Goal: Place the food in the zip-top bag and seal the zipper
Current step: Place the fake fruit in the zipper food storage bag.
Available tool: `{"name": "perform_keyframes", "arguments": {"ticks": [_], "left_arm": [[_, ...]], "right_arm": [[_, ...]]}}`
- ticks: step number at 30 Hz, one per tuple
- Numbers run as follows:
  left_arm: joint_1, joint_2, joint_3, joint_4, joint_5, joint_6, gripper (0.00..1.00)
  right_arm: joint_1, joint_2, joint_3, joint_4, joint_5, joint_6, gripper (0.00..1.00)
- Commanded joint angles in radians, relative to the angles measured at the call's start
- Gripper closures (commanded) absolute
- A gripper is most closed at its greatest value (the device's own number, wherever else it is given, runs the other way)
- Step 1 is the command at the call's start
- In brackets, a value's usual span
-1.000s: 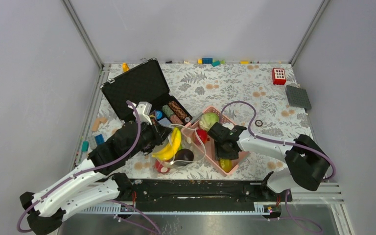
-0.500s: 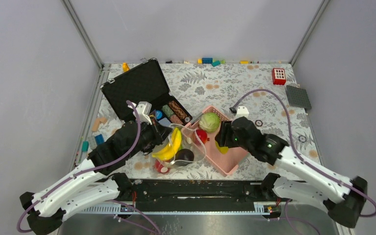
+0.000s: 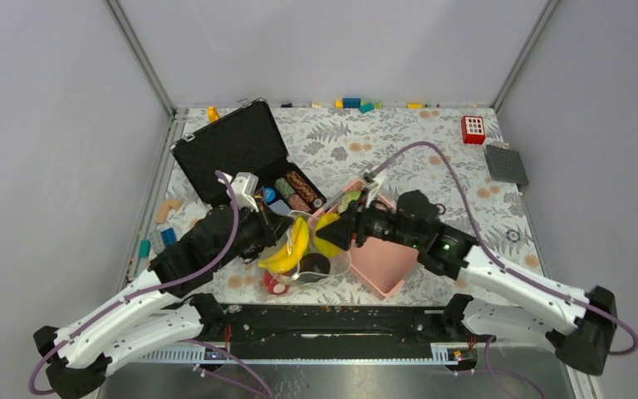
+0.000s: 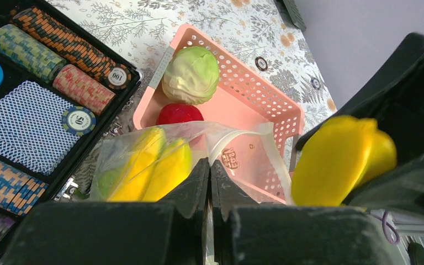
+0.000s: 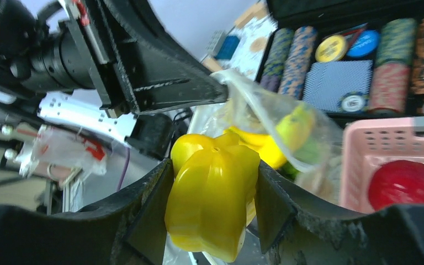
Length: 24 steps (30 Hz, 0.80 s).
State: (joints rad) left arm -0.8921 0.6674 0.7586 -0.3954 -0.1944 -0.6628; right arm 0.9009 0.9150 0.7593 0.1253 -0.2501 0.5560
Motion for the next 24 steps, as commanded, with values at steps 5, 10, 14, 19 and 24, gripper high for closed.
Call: {"name": "perform_keyframes", "arguments": {"ticks": [5, 10, 14, 19, 24], "left_arm": [[-0.001, -0.037, 0.005, 0.042, 0.008, 0.004, 1.00], [-0.002, -0.040, -0.001, 0.041, -0.004, 0.000, 1.00], [-0.001, -0.034, 0.001, 0.048, 0.003, 0.001, 1.00], [-0.001, -0.036, 0.002, 0.038, -0.008, 0.000, 1.00], [-0.001, -0.060, 0.009, -0.021, -0.077, 0.004, 1.00]], "right_arm": [[0.151, 0.176, 0.152, -0.010, 0.099, -0.145, 0.38], [0.154, 0.209, 0.162, -0.043, 0.125, -0.149, 0.19], [0.156, 0.221, 0.175, -0.063, 0.143, -0.151, 0.11], [0.156, 0.189, 0.162, -0.065, 0.173, -0.160, 0.10], [0.155, 0.094, 0.120, -0.088, 0.319, -0.146, 0.00]]}}
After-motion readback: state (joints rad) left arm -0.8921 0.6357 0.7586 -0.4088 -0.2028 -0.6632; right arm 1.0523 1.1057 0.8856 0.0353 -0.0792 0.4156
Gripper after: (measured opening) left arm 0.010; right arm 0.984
